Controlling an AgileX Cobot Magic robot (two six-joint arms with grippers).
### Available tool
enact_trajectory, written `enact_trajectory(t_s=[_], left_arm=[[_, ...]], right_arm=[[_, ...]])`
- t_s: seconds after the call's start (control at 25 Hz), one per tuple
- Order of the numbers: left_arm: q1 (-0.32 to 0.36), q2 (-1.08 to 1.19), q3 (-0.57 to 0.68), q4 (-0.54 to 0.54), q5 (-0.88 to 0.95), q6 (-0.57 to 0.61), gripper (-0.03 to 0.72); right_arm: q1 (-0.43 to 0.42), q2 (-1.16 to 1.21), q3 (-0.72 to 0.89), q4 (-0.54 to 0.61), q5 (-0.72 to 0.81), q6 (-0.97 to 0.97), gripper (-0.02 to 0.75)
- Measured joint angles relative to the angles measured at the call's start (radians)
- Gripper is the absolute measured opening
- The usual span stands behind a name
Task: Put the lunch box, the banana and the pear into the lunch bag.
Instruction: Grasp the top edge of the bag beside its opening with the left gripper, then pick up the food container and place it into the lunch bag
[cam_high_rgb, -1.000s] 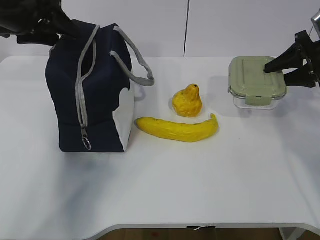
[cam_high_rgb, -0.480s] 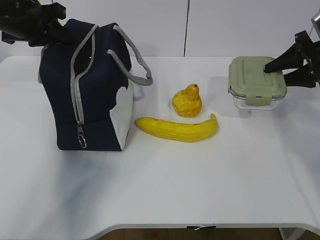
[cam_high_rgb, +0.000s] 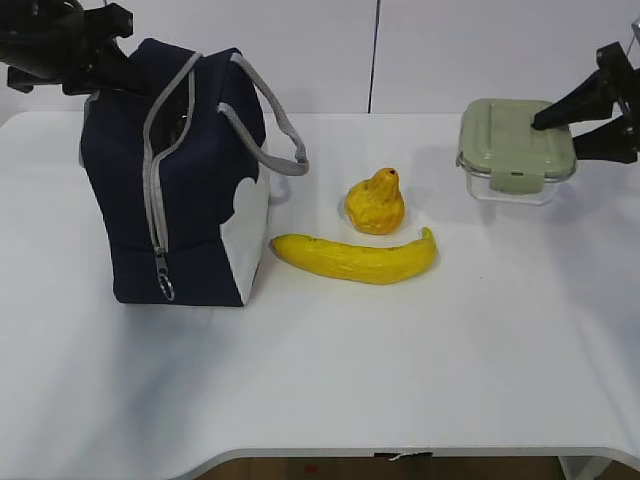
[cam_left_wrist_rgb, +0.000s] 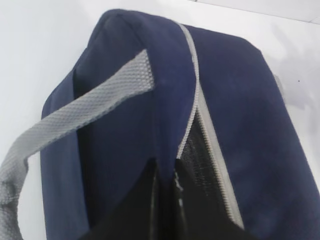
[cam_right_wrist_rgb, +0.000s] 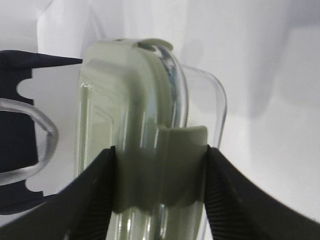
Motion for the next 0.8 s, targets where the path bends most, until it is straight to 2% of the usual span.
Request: enact_trajectory(t_s=[0.16,0.48,0.68,0.8], left_arm=[[-0.006,0.000,0.000,-0.002,0.003,-0.028,-0.005],[-0.071,-0.064,0.000,0.051,0.023,-0.101,-0.005],[-0.092,-0.091,0.000,0.091,0.027,-0.156,-0.005],[-0.105,-0.105,0.000,0.104,0.027,-0.188,-0.005]], right_arm=[[0.000,-0.047,0.000,0.002,0.003,0.040,0.398],[0.017,-0.143,-0.002,-0.002,0.007,0.114,0.398],[0.101,-0.174,-0.054,-0.011,0.018,0.163,0.396],[0.188,-0.176,-0.094,-0.011,0.023,0.198,0.396]])
